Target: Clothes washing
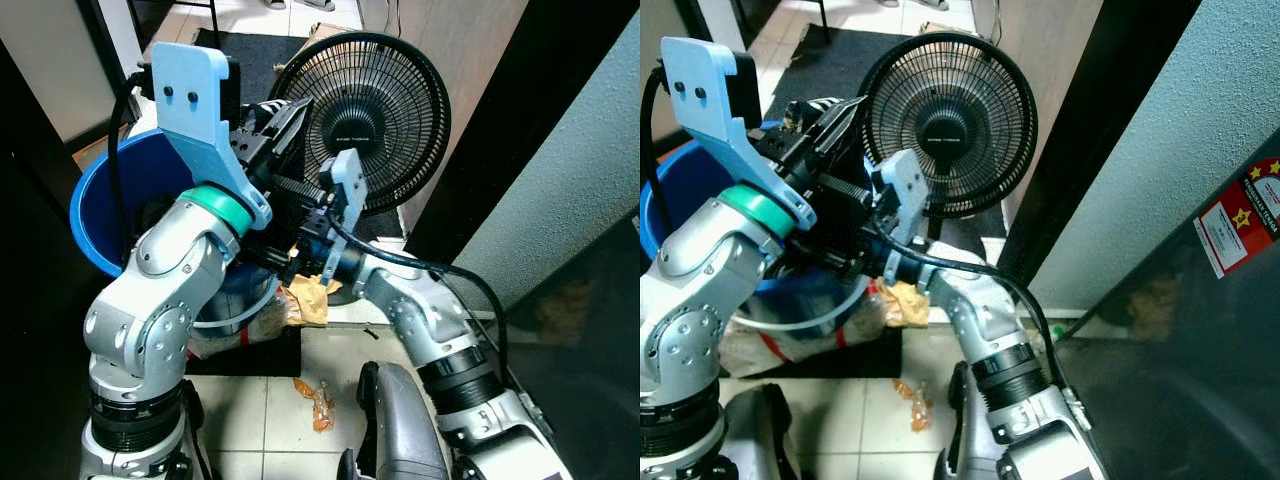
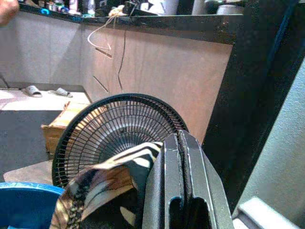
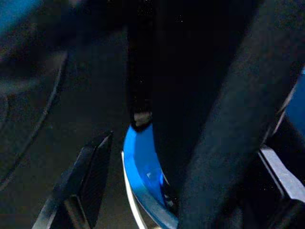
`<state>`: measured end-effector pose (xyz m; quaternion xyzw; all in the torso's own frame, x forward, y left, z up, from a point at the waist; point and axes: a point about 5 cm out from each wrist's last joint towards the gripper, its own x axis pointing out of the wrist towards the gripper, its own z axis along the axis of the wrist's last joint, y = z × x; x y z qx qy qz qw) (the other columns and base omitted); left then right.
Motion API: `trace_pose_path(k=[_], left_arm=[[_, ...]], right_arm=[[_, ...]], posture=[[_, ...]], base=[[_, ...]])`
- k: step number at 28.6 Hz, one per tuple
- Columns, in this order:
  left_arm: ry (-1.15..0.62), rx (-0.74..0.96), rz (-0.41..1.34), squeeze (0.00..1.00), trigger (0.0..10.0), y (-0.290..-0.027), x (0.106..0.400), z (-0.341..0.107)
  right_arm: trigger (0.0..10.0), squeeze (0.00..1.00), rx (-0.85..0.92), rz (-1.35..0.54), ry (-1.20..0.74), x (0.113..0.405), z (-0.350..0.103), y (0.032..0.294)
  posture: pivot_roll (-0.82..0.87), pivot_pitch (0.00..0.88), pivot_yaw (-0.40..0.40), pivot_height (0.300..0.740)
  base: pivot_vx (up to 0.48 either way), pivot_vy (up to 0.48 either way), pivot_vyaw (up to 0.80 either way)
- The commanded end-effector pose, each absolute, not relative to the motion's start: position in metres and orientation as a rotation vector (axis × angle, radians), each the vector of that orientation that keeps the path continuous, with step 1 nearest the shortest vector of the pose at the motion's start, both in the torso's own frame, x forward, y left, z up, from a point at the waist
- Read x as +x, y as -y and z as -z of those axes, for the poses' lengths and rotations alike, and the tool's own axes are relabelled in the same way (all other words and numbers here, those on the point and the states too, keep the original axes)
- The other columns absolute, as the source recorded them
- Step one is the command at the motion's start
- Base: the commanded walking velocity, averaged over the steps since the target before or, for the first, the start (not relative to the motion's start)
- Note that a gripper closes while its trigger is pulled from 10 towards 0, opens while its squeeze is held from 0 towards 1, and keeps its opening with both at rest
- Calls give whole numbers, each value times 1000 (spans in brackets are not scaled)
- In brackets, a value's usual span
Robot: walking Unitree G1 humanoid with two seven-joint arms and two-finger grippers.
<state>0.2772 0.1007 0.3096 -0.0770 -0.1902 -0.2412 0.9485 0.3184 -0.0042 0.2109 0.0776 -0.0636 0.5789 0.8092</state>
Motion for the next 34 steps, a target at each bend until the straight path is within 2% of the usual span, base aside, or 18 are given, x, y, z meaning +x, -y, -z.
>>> trace_pose_path(k=[1,2,3,4,5,6,7,8,9,34], left_arm=[[386,-149,492,0,10000,-99,275,-309],[383,-150,491,0,10000,-99,276,-308],[383,-151,491,0,10000,-98,276,-308],[383,-152,491,0,10000,-98,276,-308],[383,-152,488,0,10000,-98,277,-308],[383,-152,488,0,10000,-98,277,-308],[382,-152,483,0,10000,-98,277,-308],[382,-152,483,0,10000,-98,277,-308],[381,-152,478,0,10000,-99,277,-308],[375,-149,447,0,10000,-102,280,-306]], right_arm=[[10000,1000,107,-1184,129,325,-207,0],[10000,1000,43,-1027,129,342,-206,3],[10000,1000,23,-972,132,348,-207,5],[6980,1000,12,-932,135,352,-207,7],[0,1000,5,-882,146,358,-208,11],[0,1000,5,-882,146,358,-208,11],[0,451,10,-835,164,364,-212,15],[0,451,10,-835,164,364,-212,15],[0,0,29,-796,179,367,-216,19],[0,0,67,-736,240,377,-221,25]], posture=[[59,136,-52,390],[57,134,-53,390],[58,134,-53,390],[58,134,-53,390],[61,133,-53,390],[61,133,-53,390],[61,132,-53,390],[61,132,-53,390],[61,132,-53,390],[61,124,-50,390]], base=[[0,0,0],[0,0,0],[0,0,0],[0,0,0],[0,0,0],[0,0,0],[0,0,0],[0,0,0],[0,0,0],[0,0,0]])
